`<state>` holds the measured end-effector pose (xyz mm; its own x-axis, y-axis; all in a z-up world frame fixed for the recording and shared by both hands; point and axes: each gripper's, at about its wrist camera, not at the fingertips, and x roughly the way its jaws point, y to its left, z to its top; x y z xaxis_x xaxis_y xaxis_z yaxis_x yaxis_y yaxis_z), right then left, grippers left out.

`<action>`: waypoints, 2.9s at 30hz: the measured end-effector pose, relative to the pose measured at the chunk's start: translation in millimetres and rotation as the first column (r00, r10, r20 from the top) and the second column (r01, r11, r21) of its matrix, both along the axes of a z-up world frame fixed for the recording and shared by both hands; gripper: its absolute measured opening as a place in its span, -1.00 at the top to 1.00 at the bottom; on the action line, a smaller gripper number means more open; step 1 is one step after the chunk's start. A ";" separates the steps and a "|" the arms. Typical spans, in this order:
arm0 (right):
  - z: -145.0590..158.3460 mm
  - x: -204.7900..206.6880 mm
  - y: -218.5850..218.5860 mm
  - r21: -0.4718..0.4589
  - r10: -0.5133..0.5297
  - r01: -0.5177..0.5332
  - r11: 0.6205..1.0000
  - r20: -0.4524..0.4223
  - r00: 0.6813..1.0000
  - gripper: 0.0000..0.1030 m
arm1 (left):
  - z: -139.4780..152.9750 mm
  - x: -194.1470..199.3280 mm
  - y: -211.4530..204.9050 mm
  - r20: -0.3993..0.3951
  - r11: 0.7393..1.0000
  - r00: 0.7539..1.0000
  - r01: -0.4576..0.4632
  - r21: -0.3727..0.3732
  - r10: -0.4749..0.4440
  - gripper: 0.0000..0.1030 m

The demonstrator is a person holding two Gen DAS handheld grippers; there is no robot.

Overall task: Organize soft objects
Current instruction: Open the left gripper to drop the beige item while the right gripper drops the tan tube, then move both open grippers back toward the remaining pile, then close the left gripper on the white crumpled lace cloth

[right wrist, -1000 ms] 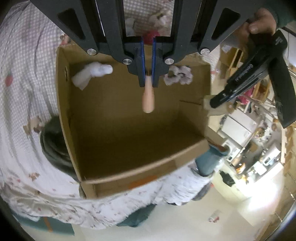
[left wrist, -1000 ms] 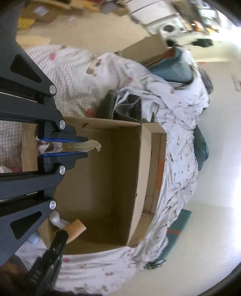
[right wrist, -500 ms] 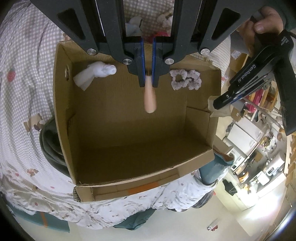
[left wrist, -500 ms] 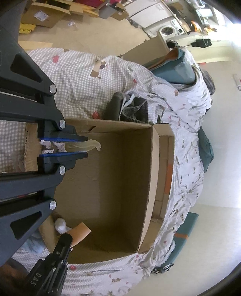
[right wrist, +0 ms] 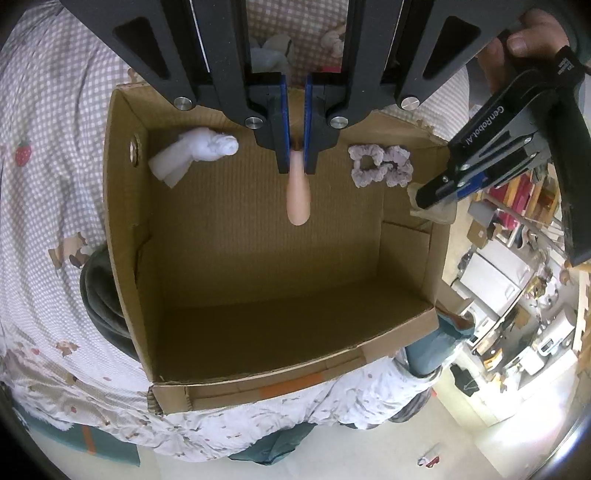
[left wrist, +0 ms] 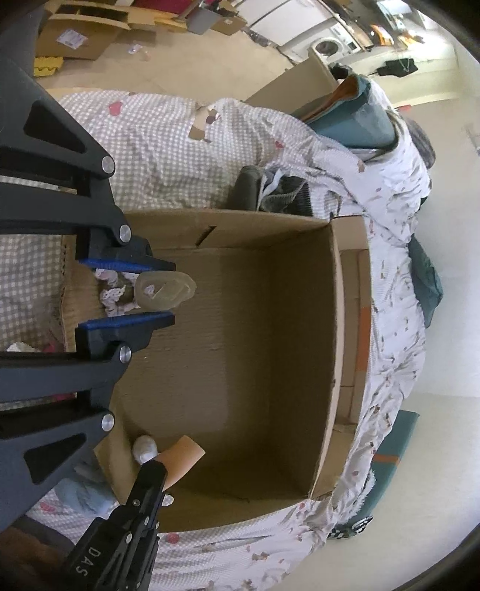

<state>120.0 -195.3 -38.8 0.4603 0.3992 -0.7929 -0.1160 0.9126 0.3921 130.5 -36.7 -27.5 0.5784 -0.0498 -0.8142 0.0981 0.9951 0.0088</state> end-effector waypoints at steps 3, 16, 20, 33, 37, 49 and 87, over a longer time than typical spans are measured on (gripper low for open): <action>-0.2 -0.2 1.3 -0.003 0.002 -0.002 1.000 0.002 1.000 0.84 | -3.0 0.3 -1.6 -0.013 1.000 1.000 0.000 0.010 0.000 0.50; 9.0 -2.3 -11.8 0.008 -0.091 0.091 0.996 0.074 0.993 -0.74 | 1.5 -2.7 -5.4 0.007 0.999 1.000 -0.013 0.042 0.013 -0.27; 0.5 0.4 -20.4 0.036 -0.123 0.123 0.992 0.016 0.992 -0.74 | 2.1 -2.0 -3.6 0.009 0.999 1.000 -0.023 0.038 0.023 -0.27; 2.5 -11.7 -26.0 -0.004 -0.129 0.129 0.992 0.022 0.991 -0.74 | 18.2 -15.4 0.2 0.073 1.000 0.997 0.010 0.016 -0.011 -0.28; 8.8 -20.0 -35.6 0.029 -0.159 0.159 0.987 0.021 0.987 -0.74 | 25.9 -28.0 9.0 0.080 1.000 0.997 -0.006 0.012 0.005 -0.28; 23.9 -48.9 -44.8 0.025 -0.185 0.185 0.982 0.031 0.982 -0.74 | 24.6 -60.0 54.0 -0.005 0.983 0.988 -0.152 -0.104 0.152 -0.28; -7.7 -56.9 -52.1 0.037 -0.238 0.244 0.969 -0.121 0.964 -0.74 | -77.9 -61.0 -23.9 -0.368 0.986 0.922 0.066 -0.156 -0.120 0.54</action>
<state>63.0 -247.3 -46.6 0.4555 0.3290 -0.8272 0.1534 0.8863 0.4369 69.5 -60.6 -105.4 0.2193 -0.2157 -0.9515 0.1595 0.9701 -0.1832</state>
